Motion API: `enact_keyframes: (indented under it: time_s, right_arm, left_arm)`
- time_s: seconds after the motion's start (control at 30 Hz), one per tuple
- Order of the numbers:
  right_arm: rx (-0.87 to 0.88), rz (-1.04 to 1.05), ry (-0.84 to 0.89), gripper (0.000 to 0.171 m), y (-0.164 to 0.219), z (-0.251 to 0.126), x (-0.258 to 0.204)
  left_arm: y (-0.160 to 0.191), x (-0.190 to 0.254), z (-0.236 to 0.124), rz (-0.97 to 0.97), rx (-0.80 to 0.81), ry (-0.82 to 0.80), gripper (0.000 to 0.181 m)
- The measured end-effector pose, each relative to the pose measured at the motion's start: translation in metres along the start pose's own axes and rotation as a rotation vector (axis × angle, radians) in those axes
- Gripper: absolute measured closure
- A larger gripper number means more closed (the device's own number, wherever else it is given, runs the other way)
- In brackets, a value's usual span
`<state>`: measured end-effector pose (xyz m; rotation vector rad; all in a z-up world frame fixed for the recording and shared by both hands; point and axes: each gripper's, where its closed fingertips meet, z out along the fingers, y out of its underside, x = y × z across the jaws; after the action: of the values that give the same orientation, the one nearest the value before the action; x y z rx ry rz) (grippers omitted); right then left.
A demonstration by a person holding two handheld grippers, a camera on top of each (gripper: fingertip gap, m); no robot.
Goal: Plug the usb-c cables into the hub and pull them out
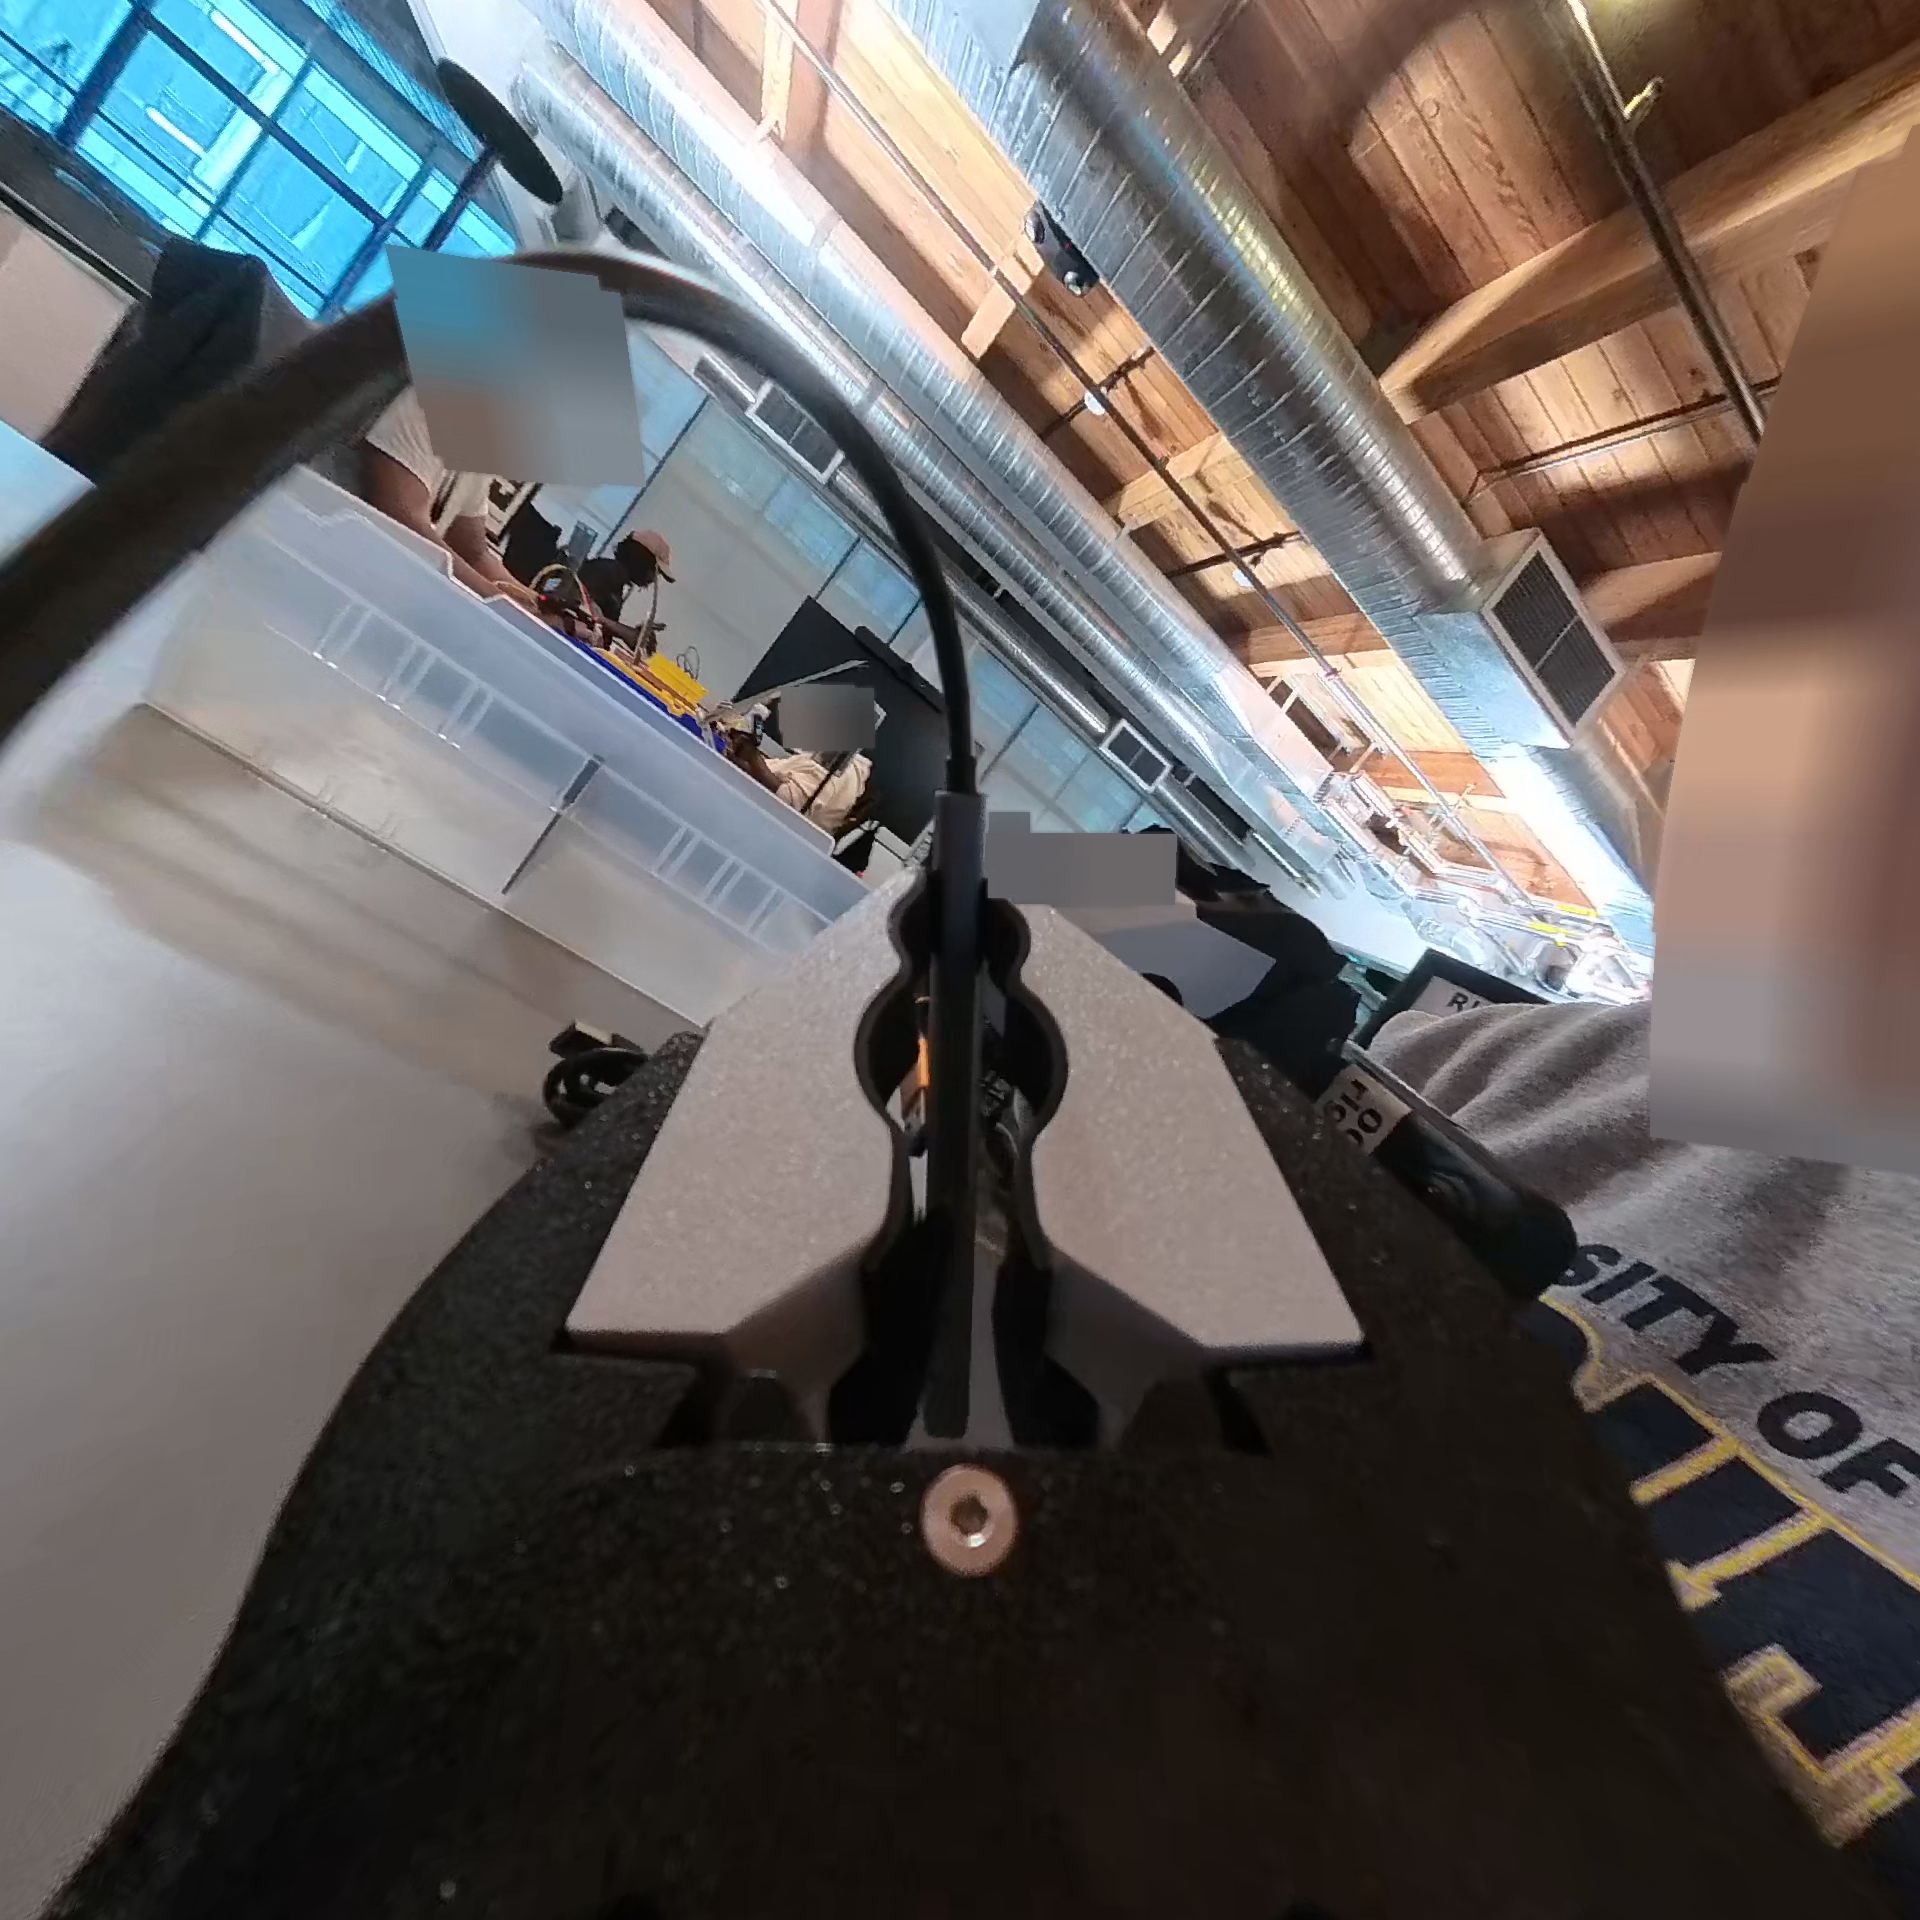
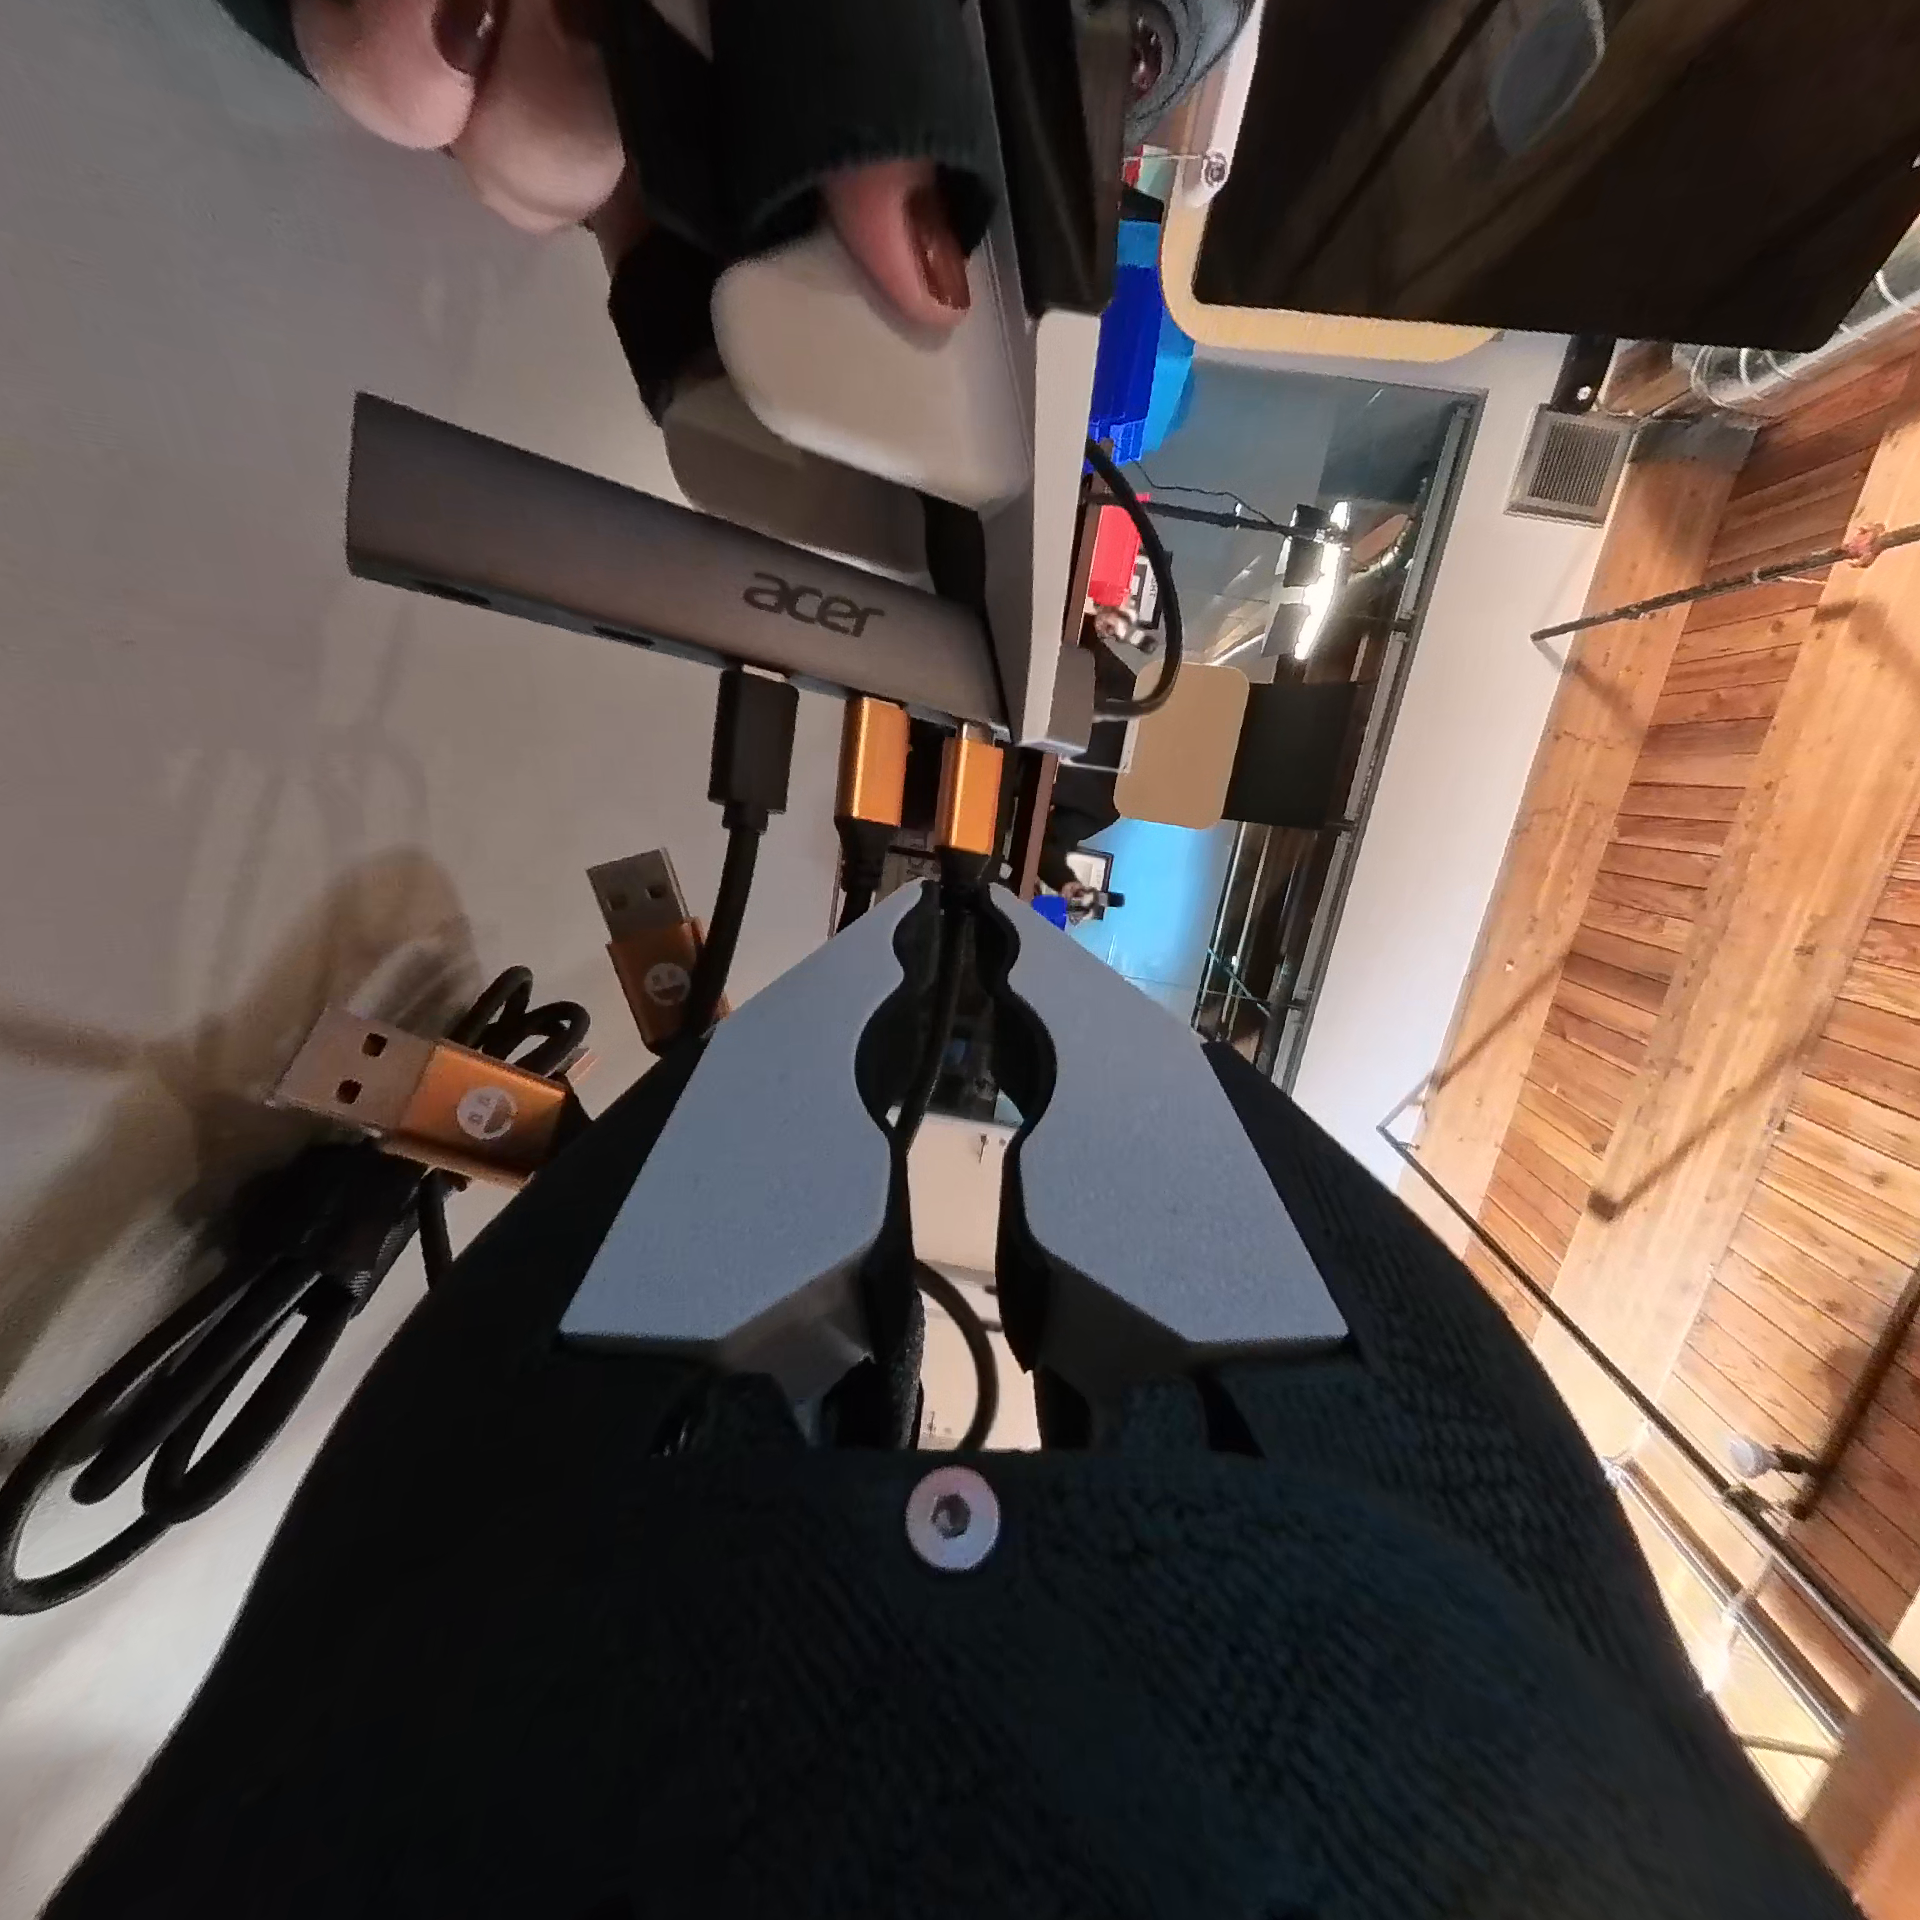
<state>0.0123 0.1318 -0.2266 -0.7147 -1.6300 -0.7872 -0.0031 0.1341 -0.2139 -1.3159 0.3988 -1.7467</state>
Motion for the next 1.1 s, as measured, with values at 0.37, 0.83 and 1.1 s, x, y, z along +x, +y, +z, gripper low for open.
enact_keyframes:
  time_s: [0.37,0.83,1.1]
  right_arm:
    - [0.018,0.106,-0.034,0.168,-0.002,0.005,-0.006]
    - [0.224,0.671,-0.279,0.142,0.009,-0.01,0.006]
    - [0.418,1.027,-0.777,0.116,-0.024,-0.028,-0.012]
  left_arm:
    - [0.003,-0.005,0.001,0.01,-0.012,-0.054,0.174]
    - [0.0,0.005,0.006,0.255,-0.057,-0.097,0.174]
    - [0.024,0.029,0.018,0.588,-0.225,-0.063,0.174]
